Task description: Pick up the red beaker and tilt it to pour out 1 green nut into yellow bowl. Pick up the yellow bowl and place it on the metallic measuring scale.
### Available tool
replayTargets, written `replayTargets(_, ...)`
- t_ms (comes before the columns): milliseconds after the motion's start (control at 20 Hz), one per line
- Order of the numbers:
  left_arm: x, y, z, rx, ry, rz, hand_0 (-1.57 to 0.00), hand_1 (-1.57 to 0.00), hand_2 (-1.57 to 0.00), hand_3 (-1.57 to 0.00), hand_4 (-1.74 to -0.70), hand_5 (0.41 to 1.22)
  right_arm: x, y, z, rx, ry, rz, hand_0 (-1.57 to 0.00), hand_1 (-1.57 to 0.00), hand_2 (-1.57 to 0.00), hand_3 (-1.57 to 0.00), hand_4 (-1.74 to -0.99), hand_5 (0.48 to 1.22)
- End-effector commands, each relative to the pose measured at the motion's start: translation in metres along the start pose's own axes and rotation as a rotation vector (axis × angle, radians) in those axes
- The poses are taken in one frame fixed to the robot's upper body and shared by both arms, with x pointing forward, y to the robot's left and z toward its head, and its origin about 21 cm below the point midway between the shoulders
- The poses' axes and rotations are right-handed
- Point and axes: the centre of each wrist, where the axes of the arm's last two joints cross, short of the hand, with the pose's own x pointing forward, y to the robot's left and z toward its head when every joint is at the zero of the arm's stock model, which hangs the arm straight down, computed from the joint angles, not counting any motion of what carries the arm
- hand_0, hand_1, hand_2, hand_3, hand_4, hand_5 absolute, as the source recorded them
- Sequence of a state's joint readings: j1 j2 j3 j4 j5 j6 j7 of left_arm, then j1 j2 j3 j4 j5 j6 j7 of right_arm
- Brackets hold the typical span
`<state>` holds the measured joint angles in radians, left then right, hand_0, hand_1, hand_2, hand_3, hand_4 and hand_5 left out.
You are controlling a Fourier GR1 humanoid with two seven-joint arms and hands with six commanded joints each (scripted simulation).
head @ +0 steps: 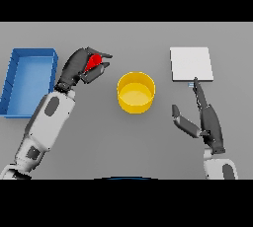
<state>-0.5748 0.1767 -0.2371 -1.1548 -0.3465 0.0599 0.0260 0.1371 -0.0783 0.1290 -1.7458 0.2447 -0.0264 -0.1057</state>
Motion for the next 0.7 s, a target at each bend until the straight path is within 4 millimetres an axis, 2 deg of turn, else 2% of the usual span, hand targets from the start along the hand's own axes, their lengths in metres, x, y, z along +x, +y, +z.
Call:
replayTargets(0,0.001,-0.002,-0.001,-0.011,0.01,-0.017,-1.56,-1.56,-1.56,-1.56,-1.73,1.113,0.002,0.002,-0.001,0.01,0.003,-0.008,0.0,0.0,0.0,0.0,-1.243,0.71)
replayTargets(150,0.017,-0.006,-0.01,-0.076,-0.026,-0.223,-1.57,-1.57,-1.57,-1.57,-1.74,1.112,0.001,-0.001,-0.001,-0.004,0.004,0.001,0.0,0.0,0.0,0.0,-1.254,0.717)
replayTargets(250,0.027,-0.004,-0.018,-0.123,-0.075,-0.419,-1.57,-1.57,-1.57,-1.57,-1.74,1.137,0.002,0.0,-0.004,0.007,-0.004,-0.019,0.0,0.0,0.0,0.0,-1.266,0.72)
replayTargets(300,0.029,-0.01,-0.02,-0.157,-0.085,-0.502,-1.57,-1.57,-1.57,-1.57,-1.74,1.134,0.002,-0.001,-0.004,0.002,-0.002,-0.017,0.0,0.0,0.0,0.0,-1.267,0.72)
replayTargets(550,0.048,-0.013,-0.038,-0.277,-0.155,-0.836,-1.57,-1.57,-1.57,-1.57,-1.74,1.193,0.002,0.003,-0.004,0.006,-0.01,-0.023,0.0,0.0,0.0,0.0,-1.264,0.717)
replayTargets(650,0.055,-0.014,-0.047,-0.342,-0.186,-0.952,-1.57,-1.57,-1.57,-1.57,-1.65,1.203,0.002,0.005,-0.004,-0.001,-0.011,-0.024,0.0,0.0,0.0,0.0,-1.262,0.705)
